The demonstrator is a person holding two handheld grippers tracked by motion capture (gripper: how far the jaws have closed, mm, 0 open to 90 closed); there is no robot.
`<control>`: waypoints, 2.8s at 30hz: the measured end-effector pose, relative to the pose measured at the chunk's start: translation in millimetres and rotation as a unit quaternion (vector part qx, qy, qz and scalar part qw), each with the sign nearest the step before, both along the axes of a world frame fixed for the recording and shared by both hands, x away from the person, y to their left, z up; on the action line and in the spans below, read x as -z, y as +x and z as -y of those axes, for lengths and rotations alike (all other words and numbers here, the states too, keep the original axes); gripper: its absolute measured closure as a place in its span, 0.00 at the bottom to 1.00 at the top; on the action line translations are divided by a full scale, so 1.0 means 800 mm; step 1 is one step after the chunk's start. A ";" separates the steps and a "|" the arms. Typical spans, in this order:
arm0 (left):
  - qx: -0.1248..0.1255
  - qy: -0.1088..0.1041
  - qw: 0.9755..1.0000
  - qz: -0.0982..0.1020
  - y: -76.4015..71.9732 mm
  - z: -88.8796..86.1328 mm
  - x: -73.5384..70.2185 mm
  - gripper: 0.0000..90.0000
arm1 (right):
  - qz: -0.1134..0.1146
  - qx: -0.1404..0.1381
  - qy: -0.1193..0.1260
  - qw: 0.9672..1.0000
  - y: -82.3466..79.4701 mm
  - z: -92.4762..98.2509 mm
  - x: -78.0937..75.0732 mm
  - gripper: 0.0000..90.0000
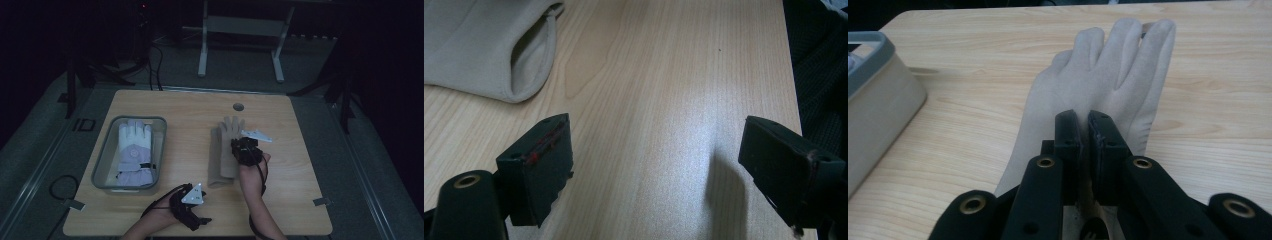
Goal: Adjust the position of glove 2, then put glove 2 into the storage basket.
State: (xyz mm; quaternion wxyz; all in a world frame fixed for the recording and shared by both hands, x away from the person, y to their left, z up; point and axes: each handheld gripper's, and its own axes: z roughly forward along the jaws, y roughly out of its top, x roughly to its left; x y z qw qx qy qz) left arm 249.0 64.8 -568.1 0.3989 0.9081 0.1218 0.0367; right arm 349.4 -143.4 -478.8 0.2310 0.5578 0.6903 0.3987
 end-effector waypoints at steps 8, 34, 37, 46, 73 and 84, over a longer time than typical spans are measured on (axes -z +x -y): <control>0.004 0.002 1.000 0.002 -0.001 -0.001 -0.001 0.16 | -0.012 -0.004 0.008 1.000 0.005 -0.029 0.018 0.93; -0.011 -0.007 1.000 0.006 0.001 -0.002 -0.003 0.16 | -0.056 -0.019 -0.028 0.998 0.013 -0.045 0.089 0.82; -0.014 -0.014 1.000 -0.003 0.001 -0.003 -0.004 0.16 | -0.054 -0.045 -0.043 0.997 0.014 -0.043 0.085 0.64; -0.036 -0.039 0.998 0.014 0.002 -0.004 -0.011 0.16 | -0.050 -0.101 -0.008 0.994 0.009 -0.014 0.057 0.36; -0.088 -0.018 0.995 0.053 0.040 0.005 -0.023 0.16 | -0.025 -0.252 -0.032 0.967 0.032 0.064 0.037 0.14; -0.057 0.015 0.996 0.067 0.071 0.040 -0.024 0.20 | -0.042 -0.233 -0.005 0.972 0.089 0.053 0.035 0.17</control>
